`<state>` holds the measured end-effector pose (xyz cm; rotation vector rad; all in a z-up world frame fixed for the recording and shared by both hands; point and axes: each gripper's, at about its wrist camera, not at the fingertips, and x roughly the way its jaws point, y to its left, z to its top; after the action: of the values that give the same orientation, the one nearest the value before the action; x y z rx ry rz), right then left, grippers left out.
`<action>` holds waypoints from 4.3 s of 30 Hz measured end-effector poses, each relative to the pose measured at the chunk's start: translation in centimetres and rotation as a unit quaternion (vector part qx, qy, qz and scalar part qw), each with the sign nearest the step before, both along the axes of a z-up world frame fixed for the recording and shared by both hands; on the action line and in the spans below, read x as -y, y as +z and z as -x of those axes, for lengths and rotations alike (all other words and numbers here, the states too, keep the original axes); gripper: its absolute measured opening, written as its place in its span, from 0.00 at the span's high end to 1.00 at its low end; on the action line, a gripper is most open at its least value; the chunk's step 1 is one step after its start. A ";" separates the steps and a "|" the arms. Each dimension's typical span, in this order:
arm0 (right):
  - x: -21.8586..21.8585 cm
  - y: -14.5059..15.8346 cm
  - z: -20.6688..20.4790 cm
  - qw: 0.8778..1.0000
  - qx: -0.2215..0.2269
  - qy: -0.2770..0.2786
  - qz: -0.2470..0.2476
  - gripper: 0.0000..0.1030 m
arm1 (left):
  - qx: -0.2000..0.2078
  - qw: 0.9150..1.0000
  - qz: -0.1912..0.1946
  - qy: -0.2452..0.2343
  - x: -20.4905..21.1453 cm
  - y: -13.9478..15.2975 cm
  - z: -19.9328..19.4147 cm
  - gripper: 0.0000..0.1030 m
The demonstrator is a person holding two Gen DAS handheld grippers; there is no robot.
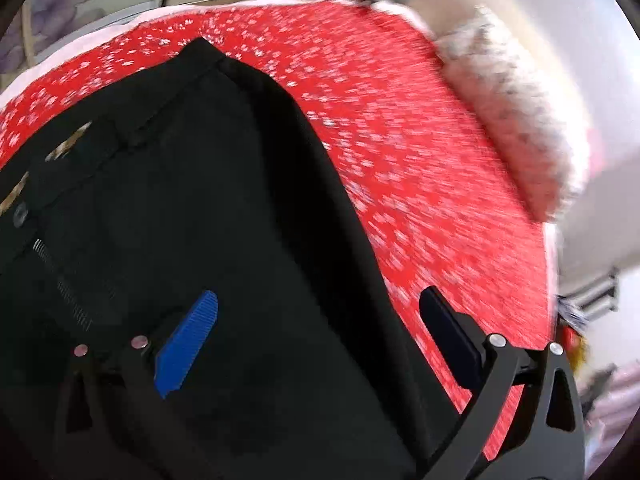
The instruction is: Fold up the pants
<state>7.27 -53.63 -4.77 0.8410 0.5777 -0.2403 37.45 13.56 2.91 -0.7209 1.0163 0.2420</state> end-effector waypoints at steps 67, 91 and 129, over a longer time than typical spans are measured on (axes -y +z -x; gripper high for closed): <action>7.1 0.1 1.1 0.993 -0.055 -0.018 -0.106 0.92 | 0.150 0.974 0.141 0.094 -12.1 -3.6 27.5 0.50; 7.1 1.9 2.5 0.993 -0.113 -0.006 -0.041 0.83 | 0.153 0.986 0.025 0.064 -12.6 -3.5 30.1 0.63; -47.5 5.1 -22.0 0.712 -0.040 0.611 0.344 0.82 | 0.278 0.951 -0.129 -0.026 0.2 -1.7 32.6 0.03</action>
<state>29.27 -6.09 0.35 -0.3940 0.9324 0.7170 4.84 13.33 1.25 -0.4800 0.4515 0.1110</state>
